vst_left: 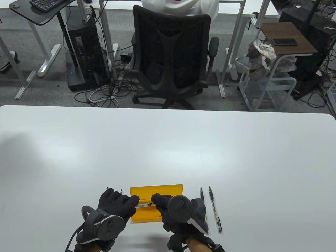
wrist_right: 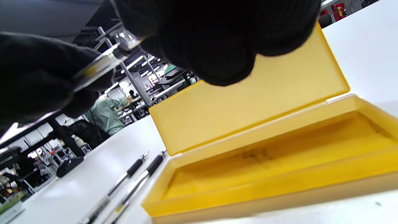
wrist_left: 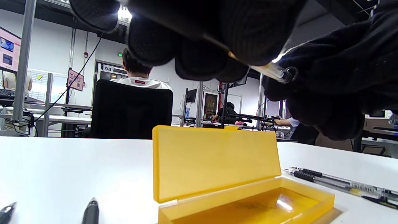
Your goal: Cap pen on the opposite end
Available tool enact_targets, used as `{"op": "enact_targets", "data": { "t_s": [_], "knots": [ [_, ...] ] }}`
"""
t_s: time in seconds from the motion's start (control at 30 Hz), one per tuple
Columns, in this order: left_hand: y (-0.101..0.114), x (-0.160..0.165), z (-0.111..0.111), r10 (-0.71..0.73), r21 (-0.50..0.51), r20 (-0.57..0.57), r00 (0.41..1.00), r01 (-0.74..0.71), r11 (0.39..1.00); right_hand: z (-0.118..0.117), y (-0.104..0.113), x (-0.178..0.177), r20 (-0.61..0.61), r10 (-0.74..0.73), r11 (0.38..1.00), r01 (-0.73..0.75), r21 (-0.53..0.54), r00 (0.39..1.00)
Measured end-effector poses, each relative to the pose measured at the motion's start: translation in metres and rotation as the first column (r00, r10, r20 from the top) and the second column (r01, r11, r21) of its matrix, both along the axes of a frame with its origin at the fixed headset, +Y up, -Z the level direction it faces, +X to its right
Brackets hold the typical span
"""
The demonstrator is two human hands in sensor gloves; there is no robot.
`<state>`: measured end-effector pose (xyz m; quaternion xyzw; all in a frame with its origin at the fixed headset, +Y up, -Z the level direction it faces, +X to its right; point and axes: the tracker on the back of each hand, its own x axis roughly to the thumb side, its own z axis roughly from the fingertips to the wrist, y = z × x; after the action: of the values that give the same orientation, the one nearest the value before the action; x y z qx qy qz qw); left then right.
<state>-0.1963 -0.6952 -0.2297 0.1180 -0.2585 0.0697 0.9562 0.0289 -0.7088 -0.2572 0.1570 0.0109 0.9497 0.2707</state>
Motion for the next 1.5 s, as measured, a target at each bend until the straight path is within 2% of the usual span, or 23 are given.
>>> {"op": "enact_targets", "data": {
  "t_s": [0.13,0.23,0.27,0.37,0.57,0.77,0.93,1.17,1.5],
  "knots": [
    [-0.002,0.003,0.000,-0.015,0.001,-0.002,1.000,0.015,1.000,0.001,-0.001,-0.004,0.009,0.082,0.996,-0.082,0.024,0.997],
    [-0.003,0.007,0.001,0.019,-0.022,0.022,1.000,-0.019,1.000,0.000,-0.001,-0.004,-0.032,0.027,1.000,-0.027,-0.010,0.999],
    [-0.003,0.007,0.001,0.014,-0.020,0.017,1.000,-0.013,1.000,0.001,-0.002,-0.004,-0.009,0.045,0.999,-0.046,-0.011,0.999],
    [-0.005,0.011,0.001,-0.013,-0.019,0.030,0.999,0.014,1.000,0.001,-0.002,-0.006,-0.045,0.068,0.997,-0.069,-0.018,0.997],
    [-0.003,0.013,0.003,-0.035,0.015,0.038,0.999,0.035,0.999,0.006,-0.002,-0.013,-0.084,0.121,0.991,-0.116,0.060,0.989],
    [0.003,0.014,0.005,-0.006,0.041,0.045,0.999,0.004,0.999,0.008,0.003,-0.012,-0.076,0.071,0.993,-0.064,0.096,0.995],
    [0.004,0.012,0.007,-0.021,0.062,0.051,0.998,0.018,0.998,0.008,0.002,-0.014,-0.094,0.096,0.994,-0.090,0.068,0.991],
    [0.001,0.014,0.006,-0.023,0.055,0.059,0.998,0.020,0.998,0.005,-0.008,-0.017,-0.116,0.183,0.982,-0.188,-0.029,0.976],
    [-0.002,0.017,0.006,0.052,0.002,0.099,0.994,-0.052,0.999,0.006,0.001,-0.016,-0.151,0.194,0.980,-0.198,-0.010,0.969]
  ]
}}
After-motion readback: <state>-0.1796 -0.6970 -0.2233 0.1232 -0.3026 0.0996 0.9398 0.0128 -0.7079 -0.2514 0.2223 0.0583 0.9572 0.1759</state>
